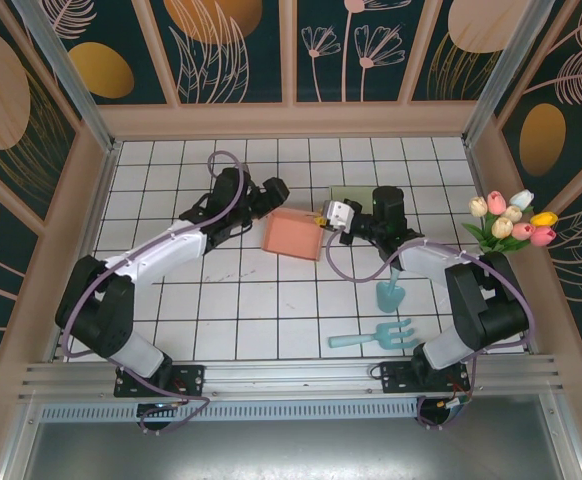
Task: Fold the paper box
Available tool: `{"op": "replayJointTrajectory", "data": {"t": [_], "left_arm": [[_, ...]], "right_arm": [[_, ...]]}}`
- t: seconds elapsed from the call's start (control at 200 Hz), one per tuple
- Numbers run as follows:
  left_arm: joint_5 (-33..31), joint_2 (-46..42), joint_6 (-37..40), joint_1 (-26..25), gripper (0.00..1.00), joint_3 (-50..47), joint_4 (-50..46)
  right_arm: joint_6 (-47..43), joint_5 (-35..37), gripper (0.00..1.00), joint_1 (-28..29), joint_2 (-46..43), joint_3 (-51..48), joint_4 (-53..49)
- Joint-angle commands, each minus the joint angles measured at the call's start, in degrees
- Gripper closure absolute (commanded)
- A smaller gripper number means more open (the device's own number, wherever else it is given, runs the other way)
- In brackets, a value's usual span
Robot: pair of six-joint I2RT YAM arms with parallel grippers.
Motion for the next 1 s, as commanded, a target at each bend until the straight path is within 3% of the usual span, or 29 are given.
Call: {"op": "replayJointTrajectory", "data": {"t": [0.0, 0.135, 0.315, 0.525, 0.811, 0.996], "left_arm": [[2.12, 2.83, 0.95, -0.44, 0.07, 1.51, -3.15], [1.49, 4.51, 1.59, -0.43, 0.07, 3.63, -3.76], [5.88, 5.67, -0.88, -0.42, 0.11, 4.22, 0.57], [5.0, 5.62, 0.78, -0.45, 0.32, 4.91, 0.59], [-1.25, 6.04, 6.25, -0.39, 0.33, -0.97, -2.05], [-1.07, 5.67, 5.7, -0.42, 0.35, -5.61, 1.77]], "right_arm": [[1.75, 1.91, 1.0, -0.04, 0.1, -0.43, 4.17], [1.91, 0.96, 1.0, -0.12, 0.3, -0.48, 4.6], [0.71, -0.86, 1.0, -0.16, 0.95, -0.01, 2.99], [-7.11, -4.43, 1.0, -0.16, 2.04, 0.5, -3.55], [-10.95, 2.58, 1.0, 1.82, 2.39, 2.05, -9.03], [-11.22, 9.08, 0.91, 3.84, 3.29, 2.51, -11.9]]}}
